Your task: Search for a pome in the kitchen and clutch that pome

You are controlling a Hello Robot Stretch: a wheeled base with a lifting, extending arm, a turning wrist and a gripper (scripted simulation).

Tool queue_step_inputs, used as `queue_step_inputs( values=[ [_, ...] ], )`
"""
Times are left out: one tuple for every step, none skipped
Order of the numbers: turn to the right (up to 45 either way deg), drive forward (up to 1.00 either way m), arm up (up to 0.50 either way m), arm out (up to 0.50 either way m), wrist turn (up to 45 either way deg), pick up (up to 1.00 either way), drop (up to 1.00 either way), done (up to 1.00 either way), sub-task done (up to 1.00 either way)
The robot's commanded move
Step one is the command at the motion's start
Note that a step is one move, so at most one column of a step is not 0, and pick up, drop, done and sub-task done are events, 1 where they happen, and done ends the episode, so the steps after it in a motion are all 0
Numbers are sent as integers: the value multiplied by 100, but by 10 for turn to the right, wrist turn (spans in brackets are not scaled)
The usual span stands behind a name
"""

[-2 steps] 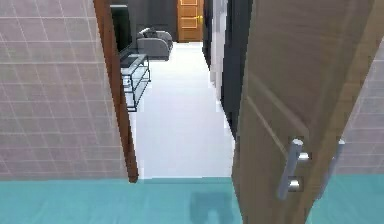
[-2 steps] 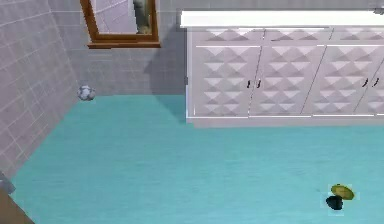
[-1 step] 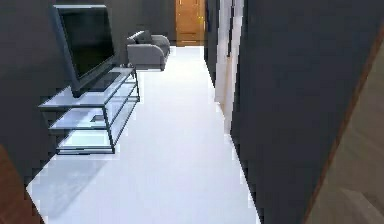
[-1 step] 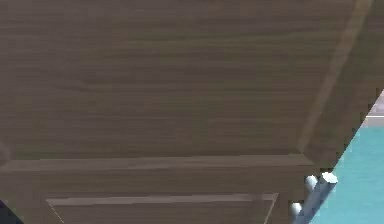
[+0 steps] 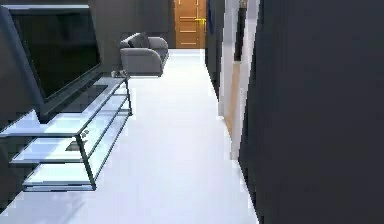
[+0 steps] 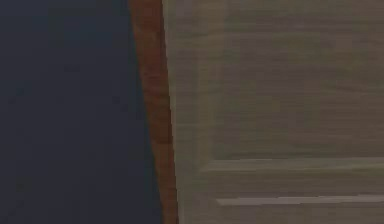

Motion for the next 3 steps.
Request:
queue_step_inputs(
  values=[
    [0,100,0,0,0,0,0,0,0],
    [-30,0,0,0,0,0,0,0,0],
    [0,80,0,0,0,0,0,0,0]
  ],
)
